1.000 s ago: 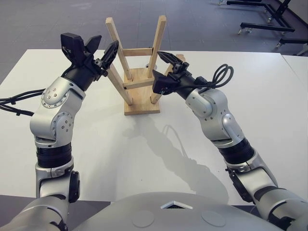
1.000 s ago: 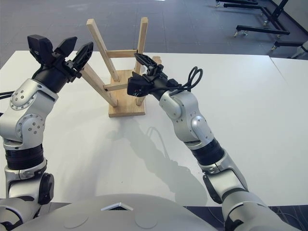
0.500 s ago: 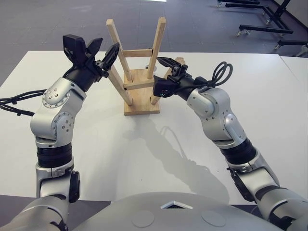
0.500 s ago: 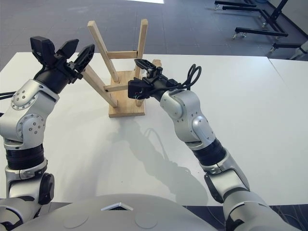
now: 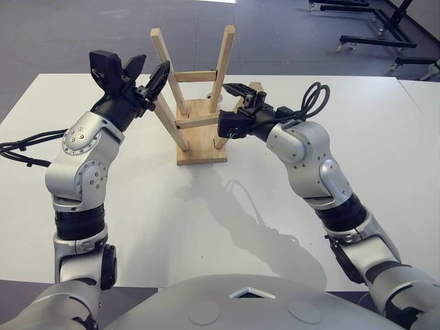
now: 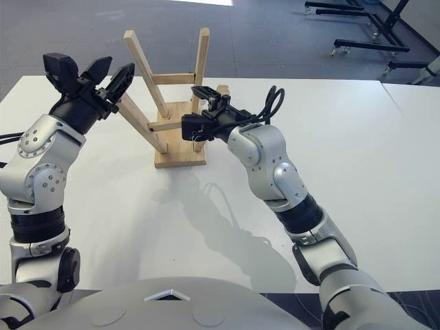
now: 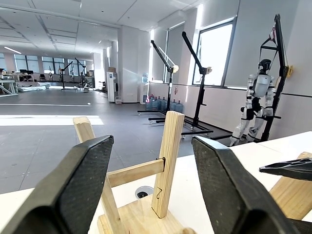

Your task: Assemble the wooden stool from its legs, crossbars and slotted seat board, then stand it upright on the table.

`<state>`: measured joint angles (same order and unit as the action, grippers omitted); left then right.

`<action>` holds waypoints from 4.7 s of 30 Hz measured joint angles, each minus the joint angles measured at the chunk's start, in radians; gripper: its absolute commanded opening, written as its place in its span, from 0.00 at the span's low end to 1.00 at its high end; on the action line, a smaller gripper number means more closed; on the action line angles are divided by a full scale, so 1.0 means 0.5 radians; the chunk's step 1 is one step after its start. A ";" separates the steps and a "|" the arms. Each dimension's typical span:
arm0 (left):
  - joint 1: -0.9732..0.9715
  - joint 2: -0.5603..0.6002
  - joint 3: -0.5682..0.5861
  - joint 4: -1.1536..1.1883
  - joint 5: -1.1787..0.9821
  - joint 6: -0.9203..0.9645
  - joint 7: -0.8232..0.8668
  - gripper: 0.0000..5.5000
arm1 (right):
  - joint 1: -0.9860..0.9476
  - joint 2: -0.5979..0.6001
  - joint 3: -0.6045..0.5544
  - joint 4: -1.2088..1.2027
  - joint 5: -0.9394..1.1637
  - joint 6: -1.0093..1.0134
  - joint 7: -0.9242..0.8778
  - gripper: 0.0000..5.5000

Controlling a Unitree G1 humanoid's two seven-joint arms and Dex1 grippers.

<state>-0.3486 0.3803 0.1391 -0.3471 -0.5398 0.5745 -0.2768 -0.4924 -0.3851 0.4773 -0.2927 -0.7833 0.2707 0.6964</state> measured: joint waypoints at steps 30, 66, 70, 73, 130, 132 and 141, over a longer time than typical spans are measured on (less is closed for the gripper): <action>0.009 -0.034 0.012 -0.033 -0.009 -0.030 -0.009 0.53 | 0.075 -0.023 -0.087 0.301 0.062 -0.500 -0.596 0.56; -0.026 -0.026 0.030 0.030 0.052 -0.041 -0.033 0.53 | 0.334 0.567 -0.736 0.217 1.730 0.367 -0.859 0.56; -0.033 -0.058 0.011 0.031 0.084 -0.058 -0.033 0.53 | 0.310 0.561 -0.736 0.251 1.714 0.366 -0.869 0.56; -0.041 -0.094 0.011 0.044 0.111 -0.082 -0.031 0.53 | 0.308 0.561 -0.737 0.254 1.695 0.366 -0.871 0.56; -0.410 -0.240 -0.052 0.390 -0.090 -0.242 -0.077 0.53 | -0.230 0.636 -0.928 0.257 2.406 0.329 -0.750 0.56; -0.432 -0.277 0.014 0.413 -0.141 -0.253 -0.071 0.53 | -0.267 0.672 -1.040 0.183 2.482 0.305 -0.811 0.56; -0.291 -0.262 0.435 -0.093 -0.437 -0.357 0.106 0.53 | -0.105 0.665 -1.317 -0.160 2.508 0.173 -1.111 0.56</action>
<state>-0.4939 0.2495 0.3565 -0.3935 -0.7583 0.3958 -0.2240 -0.5451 -0.0529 -0.1811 -0.3726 0.4708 0.3575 0.1410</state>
